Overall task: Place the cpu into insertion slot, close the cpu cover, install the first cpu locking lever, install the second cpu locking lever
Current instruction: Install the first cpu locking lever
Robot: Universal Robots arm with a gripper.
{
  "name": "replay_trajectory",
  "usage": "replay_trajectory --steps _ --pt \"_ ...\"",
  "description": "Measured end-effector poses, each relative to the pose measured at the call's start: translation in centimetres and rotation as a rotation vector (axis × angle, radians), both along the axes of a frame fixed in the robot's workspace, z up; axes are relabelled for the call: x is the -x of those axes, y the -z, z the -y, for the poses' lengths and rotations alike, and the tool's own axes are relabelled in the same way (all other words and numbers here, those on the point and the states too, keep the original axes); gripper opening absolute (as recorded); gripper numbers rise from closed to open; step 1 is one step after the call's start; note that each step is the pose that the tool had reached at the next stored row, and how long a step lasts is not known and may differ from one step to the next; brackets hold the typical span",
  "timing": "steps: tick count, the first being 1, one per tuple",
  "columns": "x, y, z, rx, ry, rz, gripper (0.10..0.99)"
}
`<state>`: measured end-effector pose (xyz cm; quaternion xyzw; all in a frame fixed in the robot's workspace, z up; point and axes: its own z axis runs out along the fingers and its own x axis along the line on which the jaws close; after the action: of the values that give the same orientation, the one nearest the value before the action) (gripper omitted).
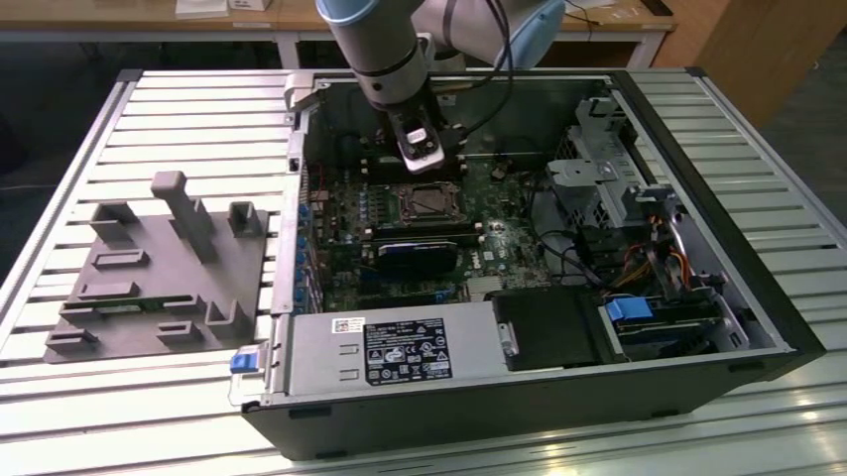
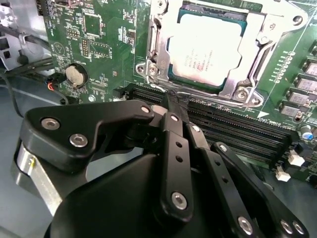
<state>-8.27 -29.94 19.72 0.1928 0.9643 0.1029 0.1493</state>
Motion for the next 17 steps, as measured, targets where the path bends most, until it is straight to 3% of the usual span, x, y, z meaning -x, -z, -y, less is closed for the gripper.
replay_trajectory --steps 1,4,5,12,17 --pt "-0.05 0.00 0.00 0.000 0.000 -0.0094 0.106" --pt "-0.27 0.04 0.00 0.002 0.000 -0.0569 0.106" --pt "-0.31 0.05 0.00 0.003 0.000 -0.0686 0.106" --pt "-0.32 0.04 -0.01 0.007 0.000 -0.0708 0.106" --pt "-0.32 -0.42 0.00 0.043 0.002 -0.0748 0.106"
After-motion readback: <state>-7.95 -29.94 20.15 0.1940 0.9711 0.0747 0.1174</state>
